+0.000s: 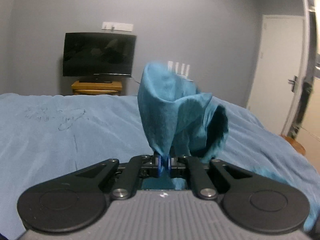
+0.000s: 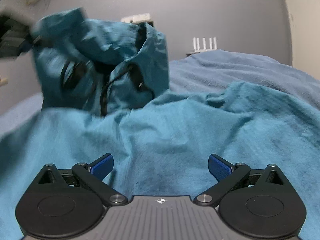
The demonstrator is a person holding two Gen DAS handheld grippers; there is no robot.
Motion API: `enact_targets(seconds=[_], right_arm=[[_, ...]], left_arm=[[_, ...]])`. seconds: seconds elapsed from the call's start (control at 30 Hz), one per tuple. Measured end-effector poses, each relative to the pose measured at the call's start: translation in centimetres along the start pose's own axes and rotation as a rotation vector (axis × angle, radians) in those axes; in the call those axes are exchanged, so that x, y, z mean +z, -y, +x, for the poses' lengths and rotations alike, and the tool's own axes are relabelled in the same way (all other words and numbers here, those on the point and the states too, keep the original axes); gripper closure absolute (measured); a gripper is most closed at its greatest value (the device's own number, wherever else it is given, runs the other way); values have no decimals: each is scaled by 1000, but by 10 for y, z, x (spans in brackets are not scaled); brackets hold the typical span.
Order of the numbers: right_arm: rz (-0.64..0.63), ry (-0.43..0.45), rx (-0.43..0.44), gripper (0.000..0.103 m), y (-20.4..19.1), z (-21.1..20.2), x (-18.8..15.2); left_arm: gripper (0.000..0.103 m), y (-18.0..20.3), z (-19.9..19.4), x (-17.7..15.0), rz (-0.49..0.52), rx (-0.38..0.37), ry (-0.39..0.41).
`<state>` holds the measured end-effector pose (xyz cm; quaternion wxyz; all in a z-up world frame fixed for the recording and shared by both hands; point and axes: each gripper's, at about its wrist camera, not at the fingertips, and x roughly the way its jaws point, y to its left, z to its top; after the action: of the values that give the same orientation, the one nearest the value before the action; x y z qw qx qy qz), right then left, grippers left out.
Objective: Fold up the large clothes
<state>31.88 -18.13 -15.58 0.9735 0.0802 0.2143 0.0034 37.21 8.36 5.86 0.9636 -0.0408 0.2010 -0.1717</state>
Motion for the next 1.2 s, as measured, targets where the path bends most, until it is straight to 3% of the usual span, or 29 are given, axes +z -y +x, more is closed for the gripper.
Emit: enact_targets(seconds=[0.2, 0.33, 0.43, 0.5, 0.53, 0.6, 0.67, 0.73, 0.83, 0.97, 1.2], right_arm=[[176, 139, -67, 1, 33, -43, 17], [320, 196, -128, 1, 64, -87, 31], [427, 252, -126, 1, 90, -126, 41], [445, 269, -121, 1, 103, -145, 48], [443, 265, -109, 0, 108, -153, 51], [428, 221, -79, 0, 113, -159, 54], [433, 171, -44, 0, 115, -157, 53], [455, 116, 4, 2, 116, -143, 54], [489, 75, 65, 8, 112, -117, 54], [591, 8, 130, 16, 117, -74, 49], [650, -39, 170, 16, 124, -26, 39]], left_arm=[[101, 4, -49, -62, -54, 43, -78], [96, 2, -56, -93, -94, 126, -159], [94, 4, -65, -111, -102, 234, -246], [93, 0, -83, -123, -155, 235, -252], [91, -3, -93, -126, -195, 229, -243], [76, -9, -109, -127, -287, 218, -209], [39, -11, -120, -123, -380, 197, -146], [27, -9, -126, -121, -428, 187, -107], [26, -10, -116, -119, -485, 172, -99], [27, -18, -90, -131, -578, 161, -153], [27, -30, -55, -148, -593, 66, -175]])
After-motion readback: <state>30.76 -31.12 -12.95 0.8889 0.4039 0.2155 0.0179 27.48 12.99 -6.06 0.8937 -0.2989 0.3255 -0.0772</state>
